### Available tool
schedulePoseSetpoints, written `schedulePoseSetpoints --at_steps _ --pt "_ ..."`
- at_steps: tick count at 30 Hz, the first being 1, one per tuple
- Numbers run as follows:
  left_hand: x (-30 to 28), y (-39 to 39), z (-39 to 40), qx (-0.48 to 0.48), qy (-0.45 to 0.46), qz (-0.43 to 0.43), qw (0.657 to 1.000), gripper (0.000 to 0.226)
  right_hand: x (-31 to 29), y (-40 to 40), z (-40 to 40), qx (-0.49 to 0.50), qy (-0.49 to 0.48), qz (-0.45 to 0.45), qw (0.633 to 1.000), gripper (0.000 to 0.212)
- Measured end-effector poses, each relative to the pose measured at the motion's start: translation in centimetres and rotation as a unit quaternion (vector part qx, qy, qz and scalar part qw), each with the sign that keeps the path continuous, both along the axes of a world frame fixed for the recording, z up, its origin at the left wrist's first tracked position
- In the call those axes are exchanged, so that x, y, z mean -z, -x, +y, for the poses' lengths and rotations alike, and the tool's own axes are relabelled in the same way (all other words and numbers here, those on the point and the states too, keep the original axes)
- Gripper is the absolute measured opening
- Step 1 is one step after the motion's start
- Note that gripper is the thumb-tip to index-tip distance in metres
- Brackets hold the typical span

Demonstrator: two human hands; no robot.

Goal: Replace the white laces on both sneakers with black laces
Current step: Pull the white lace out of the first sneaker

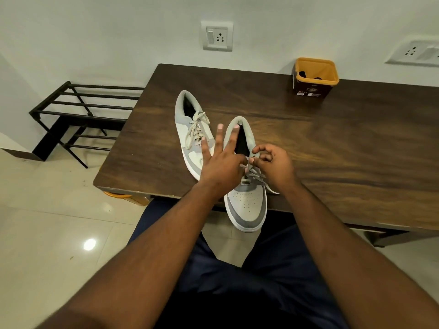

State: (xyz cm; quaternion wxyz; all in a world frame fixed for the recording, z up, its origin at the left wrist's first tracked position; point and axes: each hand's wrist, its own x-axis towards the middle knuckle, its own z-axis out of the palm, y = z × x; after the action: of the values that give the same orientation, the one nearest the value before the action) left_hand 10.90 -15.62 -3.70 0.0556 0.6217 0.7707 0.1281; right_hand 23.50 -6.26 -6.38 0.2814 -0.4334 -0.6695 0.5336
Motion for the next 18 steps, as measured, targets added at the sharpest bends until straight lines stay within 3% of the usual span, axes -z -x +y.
schedulePoseSetpoints --at_steps 2,4,5,7,9,10,11,12,14,16,18 --pt "0.1 -0.1 0.7 -0.014 0.033 -0.021 0.999 0.016 -0.2 -0.2 -0.2 -0.001 -0.002 -0.004 1.0 0.019" --pt "0.3 -0.2 0.6 -0.083 -0.072 -0.179 0.978 0.013 -0.2 -0.3 -0.2 0.005 -0.018 -0.01 1.0 0.019" --pt "0.1 -0.2 0.4 -0.136 -0.152 -0.283 0.937 0.017 -0.1 -0.3 -0.2 0.008 -0.024 -0.011 1.0 0.02" --pt "-0.2 0.8 -0.2 -0.272 -0.322 -0.442 0.792 0.026 0.1 -0.2 -0.1 0.003 -0.028 -0.016 0.999 0.022" --pt "-0.6 2.5 -0.8 -0.386 -0.422 -0.493 0.656 0.024 0.4 -0.3 0.0 -0.003 -0.025 -0.012 1.0 0.024" --pt "-0.5 3.4 -0.9 -0.428 -0.43 -0.489 0.627 0.016 0.5 -0.3 0.1 -0.005 -0.025 -0.01 1.0 0.024" --pt "-0.3 4.1 -0.9 -0.449 -0.4 -0.49 0.63 0.008 0.5 -0.3 0.1 -0.006 -0.025 -0.009 1.0 0.024" --pt "-0.3 4.2 -1.0 -0.463 -0.332 -0.486 0.663 0.029 0.6 -0.3 0.1 -0.006 -0.023 -0.009 1.0 0.025" --pt "0.4 3.5 -1.3 -0.428 -0.152 -0.397 0.797 0.079 0.5 -0.3 0.0 -0.005 -0.025 -0.01 1.0 0.025" --pt "0.7 1.9 -1.8 -0.306 -0.093 -0.219 0.922 0.094 0.3 -0.2 -0.2 0.003 -0.034 -0.012 0.999 0.022" --pt "0.6 0.7 -2.2 -0.129 -0.073 -0.128 0.981 0.094 0.0 -0.3 -0.7 0.008 -0.054 -0.018 0.998 0.017"
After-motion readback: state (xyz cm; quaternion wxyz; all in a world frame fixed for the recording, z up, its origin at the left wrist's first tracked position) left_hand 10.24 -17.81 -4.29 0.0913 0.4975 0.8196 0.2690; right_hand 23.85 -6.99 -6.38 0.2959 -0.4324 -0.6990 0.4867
